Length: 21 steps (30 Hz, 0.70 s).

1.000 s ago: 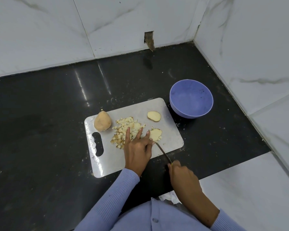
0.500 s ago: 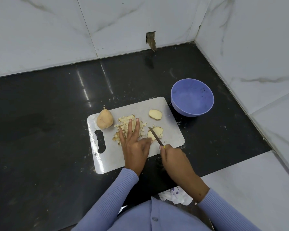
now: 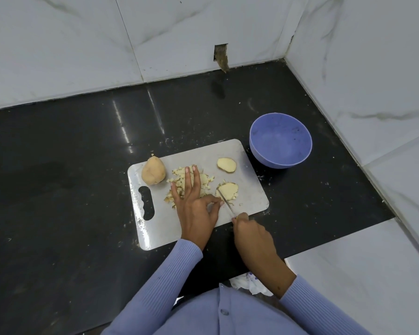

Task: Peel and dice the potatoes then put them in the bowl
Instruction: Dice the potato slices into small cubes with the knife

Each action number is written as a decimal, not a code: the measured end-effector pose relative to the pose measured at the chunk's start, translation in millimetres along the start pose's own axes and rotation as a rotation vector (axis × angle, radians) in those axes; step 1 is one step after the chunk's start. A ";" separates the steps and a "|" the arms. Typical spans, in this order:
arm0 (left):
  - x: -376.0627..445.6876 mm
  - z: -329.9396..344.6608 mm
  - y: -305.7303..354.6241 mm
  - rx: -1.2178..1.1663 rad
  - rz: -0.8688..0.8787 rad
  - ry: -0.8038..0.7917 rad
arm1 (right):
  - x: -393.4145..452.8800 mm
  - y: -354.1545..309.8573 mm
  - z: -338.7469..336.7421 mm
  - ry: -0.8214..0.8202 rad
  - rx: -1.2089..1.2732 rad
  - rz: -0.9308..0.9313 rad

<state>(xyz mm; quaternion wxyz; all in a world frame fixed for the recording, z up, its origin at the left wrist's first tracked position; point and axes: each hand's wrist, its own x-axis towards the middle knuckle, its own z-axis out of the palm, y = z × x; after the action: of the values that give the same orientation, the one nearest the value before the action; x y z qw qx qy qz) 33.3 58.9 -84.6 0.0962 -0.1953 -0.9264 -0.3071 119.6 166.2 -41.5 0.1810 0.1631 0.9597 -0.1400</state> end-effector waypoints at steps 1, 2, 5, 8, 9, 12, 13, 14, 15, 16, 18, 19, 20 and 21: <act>-0.2 0.1 0.5 0.002 0.001 0.004 | -3.1 3.2 1.1 -0.010 -0.009 0.000; -0.6 0.1 0.9 0.002 0.003 0.008 | -7.0 6.4 2.2 -0.022 -0.010 0.004; -0.9 0.5 1.6 0.002 0.001 0.013 | -20.3 14.8 4.2 -0.068 -0.010 0.036; 1.5 0.8 0.3 0.010 0.003 0.013 | -27.1 21.2 2.1 -0.099 0.001 0.070; 2.0 0.8 -0.4 0.007 0.019 0.017 | -27.6 23.4 0.0 -0.102 0.013 0.080; 2.4 -0.4 -2.2 -0.004 0.096 0.021 | -26.7 31.0 -8.9 -0.082 0.068 0.080; 3.0 -1.5 -3.1 0.008 0.112 0.022 | -26.3 33.5 -12.3 -0.065 0.099 0.070; 4.1 -3.1 -4.0 0.017 0.123 0.023 | -25.2 36.0 -16.2 -0.044 0.123 0.060; 5.7 -4.7 -5.2 0.020 0.136 0.026 | -23.4 38.2 -20.7 -0.023 0.136 0.052; 7.5 -6.2 -6.6 0.020 0.156 0.024 | -21.0 39.6 -25.8 -0.004 0.137 0.046; 10.8 -8.7 -9.8 0.042 0.208 -0.008 | -12.7 40.5 -35.3 0.041 0.113 0.033; 12.7 -9.6 -11.4 0.065 0.232 -0.032 | -6.9 39.6 -39.4 0.072 0.109 0.022; 15.1 -10.3 -12.6 0.089 0.248 -0.056 | -0.5 37.8 -42.1 0.107 0.130 0.010; 18.0 -10.9 -13.3 0.108 0.259 -0.077 | 6.3 35.6 -43.6 0.142 0.174 -0.001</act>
<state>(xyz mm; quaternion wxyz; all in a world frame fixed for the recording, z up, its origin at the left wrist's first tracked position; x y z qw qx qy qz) 12.0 48.0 -77.7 0.1096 -0.3194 -0.9117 -0.2343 113.8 214.4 -12.3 0.0977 0.1871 0.9544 -0.2113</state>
